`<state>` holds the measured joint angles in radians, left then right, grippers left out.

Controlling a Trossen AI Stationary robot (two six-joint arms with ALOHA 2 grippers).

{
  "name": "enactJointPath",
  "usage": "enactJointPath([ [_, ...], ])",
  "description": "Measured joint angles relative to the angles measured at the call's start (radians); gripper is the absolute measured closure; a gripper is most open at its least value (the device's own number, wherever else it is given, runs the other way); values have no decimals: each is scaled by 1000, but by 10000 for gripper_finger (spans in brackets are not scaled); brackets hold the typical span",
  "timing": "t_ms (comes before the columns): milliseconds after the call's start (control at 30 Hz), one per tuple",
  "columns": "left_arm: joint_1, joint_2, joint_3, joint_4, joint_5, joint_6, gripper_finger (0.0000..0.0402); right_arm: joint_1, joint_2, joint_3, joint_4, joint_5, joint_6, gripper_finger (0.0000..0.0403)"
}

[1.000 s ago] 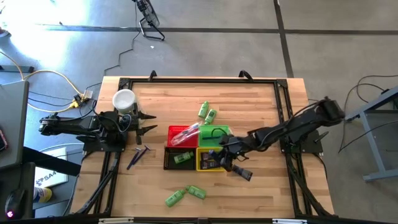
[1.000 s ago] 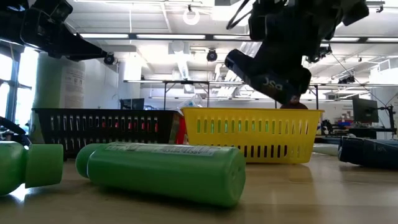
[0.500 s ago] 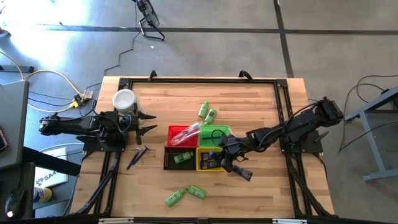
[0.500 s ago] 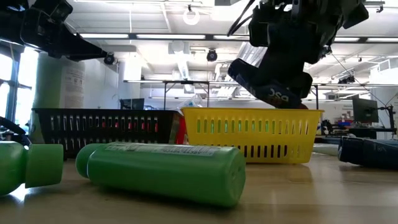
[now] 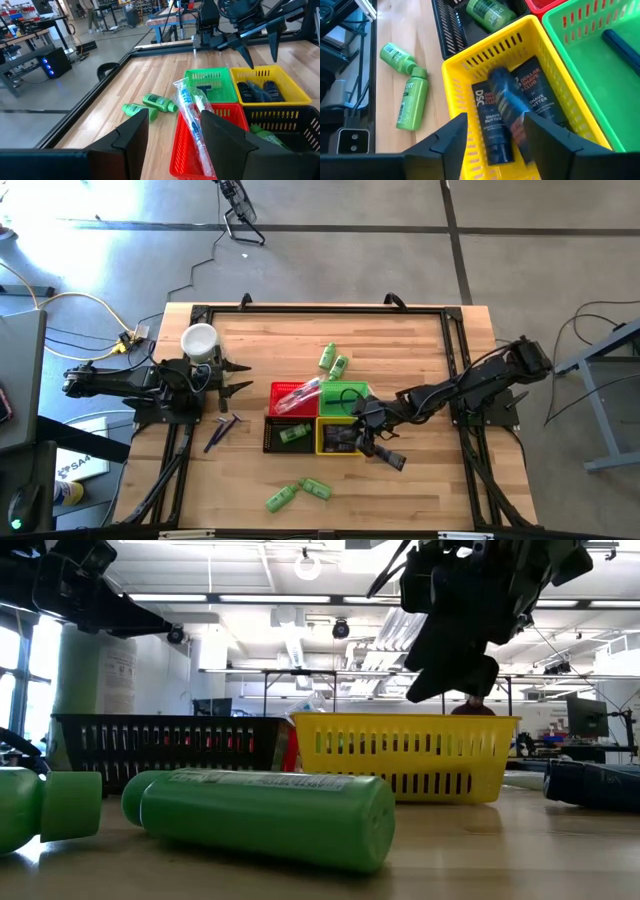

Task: Pick & Place Travel size toiletries
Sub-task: Put the dark blue shaving cream into the yellow bin, then put the blue toothbrush into the red bin

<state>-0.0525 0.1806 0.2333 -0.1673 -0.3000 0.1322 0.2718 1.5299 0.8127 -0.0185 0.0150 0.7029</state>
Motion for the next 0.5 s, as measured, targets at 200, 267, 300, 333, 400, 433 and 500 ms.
enactJointPath([
  [200, 0, 0, 0, 0, 0, 2, 226, -5, -19, 0, 1, -76, 13, 218],
  [267, 0, 0, 0, 0, 0, 2, 226, -13, -29, 0, 0, -107, 35, 229],
  [300, 0, 0, 0, 0, 0, 2, 226, -19, -37, 0, -1, -120, 47, 236],
  [333, 0, 0, 0, 0, 0, 2, 226, -25, -45, 0, -2, -135, 58, 244],
  [400, 0, 0, 0, 0, 0, 2, 226, -38, -63, 0, 0, -166, 75, 261],
  [433, 0, 0, 0, 0, 0, 2, 226, -44, -72, 0, -3, -182, 82, 269],
  [500, 0, 0, 0, 0, 0, 2, 226, -54, -90, 0, -15, -214, 86, 287],
])
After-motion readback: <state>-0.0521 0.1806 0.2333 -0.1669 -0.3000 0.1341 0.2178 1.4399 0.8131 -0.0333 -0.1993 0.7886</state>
